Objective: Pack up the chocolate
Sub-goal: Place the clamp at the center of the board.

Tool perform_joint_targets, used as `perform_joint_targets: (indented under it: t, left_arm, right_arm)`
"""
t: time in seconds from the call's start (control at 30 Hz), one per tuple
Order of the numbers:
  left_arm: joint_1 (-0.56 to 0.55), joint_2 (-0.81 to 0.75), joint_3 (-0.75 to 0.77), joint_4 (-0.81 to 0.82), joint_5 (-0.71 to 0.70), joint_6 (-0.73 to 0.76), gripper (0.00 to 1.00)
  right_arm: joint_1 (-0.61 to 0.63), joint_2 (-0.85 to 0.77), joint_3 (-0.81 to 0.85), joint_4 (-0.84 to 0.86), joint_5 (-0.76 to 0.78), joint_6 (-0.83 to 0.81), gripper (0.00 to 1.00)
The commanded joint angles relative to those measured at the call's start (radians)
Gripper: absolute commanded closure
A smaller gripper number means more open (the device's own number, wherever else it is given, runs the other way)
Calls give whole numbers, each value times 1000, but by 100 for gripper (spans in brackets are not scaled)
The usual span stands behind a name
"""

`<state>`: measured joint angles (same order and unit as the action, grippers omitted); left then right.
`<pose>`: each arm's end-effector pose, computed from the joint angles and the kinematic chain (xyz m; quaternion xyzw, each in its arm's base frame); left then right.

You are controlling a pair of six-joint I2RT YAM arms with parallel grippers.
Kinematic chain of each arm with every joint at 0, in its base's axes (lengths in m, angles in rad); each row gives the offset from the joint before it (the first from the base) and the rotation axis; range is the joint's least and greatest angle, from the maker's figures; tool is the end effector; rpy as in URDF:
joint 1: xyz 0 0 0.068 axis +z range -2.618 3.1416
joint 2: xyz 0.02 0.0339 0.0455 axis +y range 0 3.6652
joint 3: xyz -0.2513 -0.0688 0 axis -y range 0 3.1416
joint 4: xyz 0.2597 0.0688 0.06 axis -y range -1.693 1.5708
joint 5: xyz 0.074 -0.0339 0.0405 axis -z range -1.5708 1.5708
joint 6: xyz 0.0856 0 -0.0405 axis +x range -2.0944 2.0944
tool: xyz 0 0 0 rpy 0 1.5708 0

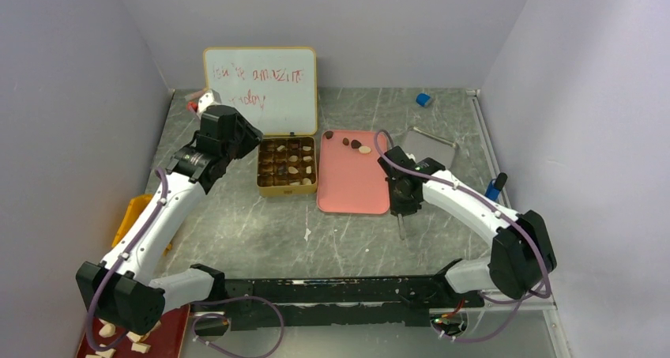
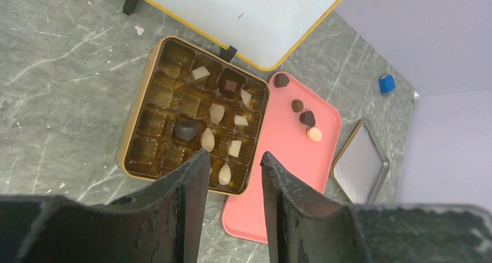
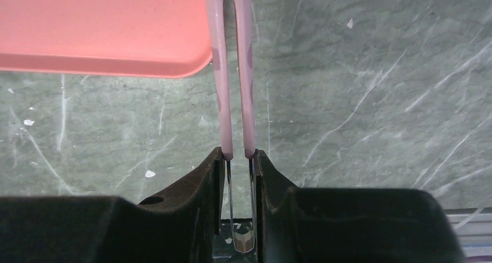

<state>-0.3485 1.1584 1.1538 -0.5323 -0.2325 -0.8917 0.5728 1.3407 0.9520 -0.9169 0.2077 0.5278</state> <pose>0.3023 -0.0888 0.3221 -0.2869 0.8164 -0.2032 0.4581 0.2340 0.1299 0.1630 -0.0085 0.9859 -0.0188 0.1658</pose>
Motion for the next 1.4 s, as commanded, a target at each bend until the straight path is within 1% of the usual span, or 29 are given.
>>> perform_joint_targets:
  t: [0.0, 0.4, 0.5, 0.57, 0.7, 0.8, 0.93, 1.17, 1.37]
  left_arm:
    - [-4, -19, -9, 37, 14, 14, 57]
    - [-4, -23, -22, 39, 2, 11, 56]
    - [-4, -21, -18, 33, -6, 14, 56]
    - [-4, -20, -16, 29, -14, 13, 56]
    - [-4, -18, -16, 27, -20, 8, 55]
    - [-4, -16, -12, 25, -25, 5, 55]
    - [-4, -10, -5, 26, -26, 4, 55]
    - [-4, -2, 6, 32, -25, 0, 55]
    - [-4, 4, 18, 35, -21, 6, 56]
  right_arm:
    - [-22, 41, -22, 94, -12, -1, 76]
    - [-109, 196, -39, 203, -17, -83, 75]
    - [-126, 235, -33, 218, -20, -99, 72]
    - [-130, 256, -31, 228, -25, -106, 67]
    - [-135, 280, -23, 232, -25, -116, 48]
    - [-138, 277, -8, 228, -19, -125, 38]
    - [-141, 262, 37, 207, -8, -133, 37]
    - [-154, 257, 193, 163, 17, -153, 37]
    - [-221, 371, 350, 165, 19, -175, 39]
